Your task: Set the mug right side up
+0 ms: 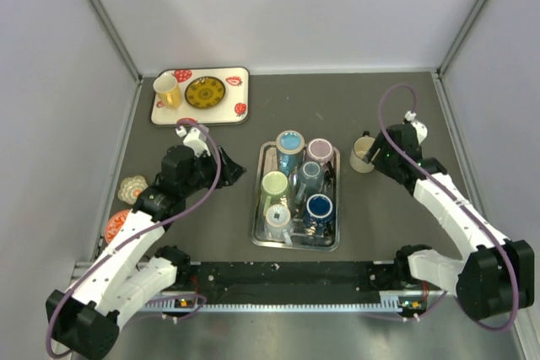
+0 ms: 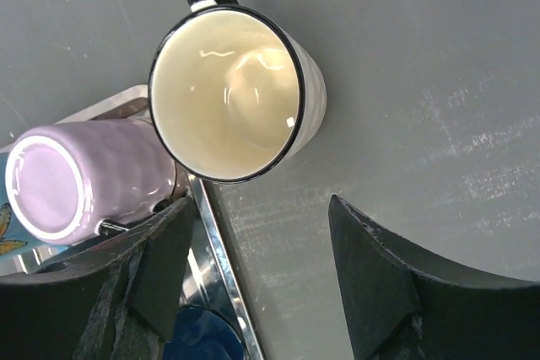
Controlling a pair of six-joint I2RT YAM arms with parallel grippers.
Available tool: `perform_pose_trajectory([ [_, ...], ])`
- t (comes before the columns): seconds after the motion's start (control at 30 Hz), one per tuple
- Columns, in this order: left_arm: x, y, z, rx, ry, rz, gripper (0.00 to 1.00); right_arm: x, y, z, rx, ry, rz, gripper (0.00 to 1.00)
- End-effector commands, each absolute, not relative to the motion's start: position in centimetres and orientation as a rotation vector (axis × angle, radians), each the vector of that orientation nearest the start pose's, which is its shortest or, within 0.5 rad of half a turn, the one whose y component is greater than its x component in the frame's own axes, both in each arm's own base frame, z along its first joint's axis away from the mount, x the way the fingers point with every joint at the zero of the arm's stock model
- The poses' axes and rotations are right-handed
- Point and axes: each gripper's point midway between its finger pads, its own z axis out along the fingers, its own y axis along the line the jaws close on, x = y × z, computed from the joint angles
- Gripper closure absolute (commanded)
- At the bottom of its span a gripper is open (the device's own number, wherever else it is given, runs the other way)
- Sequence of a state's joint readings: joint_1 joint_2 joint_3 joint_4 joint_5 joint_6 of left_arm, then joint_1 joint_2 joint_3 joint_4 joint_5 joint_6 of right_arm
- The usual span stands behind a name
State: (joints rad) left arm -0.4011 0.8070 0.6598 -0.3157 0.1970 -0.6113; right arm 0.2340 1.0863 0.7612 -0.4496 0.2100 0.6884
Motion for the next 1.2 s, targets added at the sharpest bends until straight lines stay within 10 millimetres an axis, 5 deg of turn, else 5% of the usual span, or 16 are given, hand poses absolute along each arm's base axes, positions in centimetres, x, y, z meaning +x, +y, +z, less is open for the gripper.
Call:
perform_pose_trajectory([
  [0.0, 24.5, -17.2, 20.2, -0.074, 2.071, -0.867, 0.38, 31.1, 6.6, 13.2, 0.633, 2.217, 0.246, 0.36],
  [0.17, 24.3, -17.0, 20.4, -0.078, 2.058, -0.868, 0.39, 31.0, 8.2, 14.0, 0.616, 2.16, 0.373, 0.41],
  [0.3, 24.2, -17.2, 20.1, -0.079, 2.061, -0.885, 0.39, 31.1, 11.4, 14.3, 0.415, 2.203, 0.341, 0.43],
  [0.47, 24.1, -17.5, 19.9, -0.079, 2.079, -0.902, 0.4, 30.6, 11.5, 10.9, 0.451, 2.285, 0.291, 0.53],
  [0.83, 24.1, -17.2, 19.1, -0.095, 2.095, -0.883, 0.41, 32.1, 8.3, 7.1, 0.653, 2.303, 0.158, 0.49],
  [1.17, 24.5, -17.3, 18.5, -0.085, 2.115, -0.865, 0.41, 33.5, 5.7, 7.2, 0.7, 2.272, 0.084, 0.46],
])
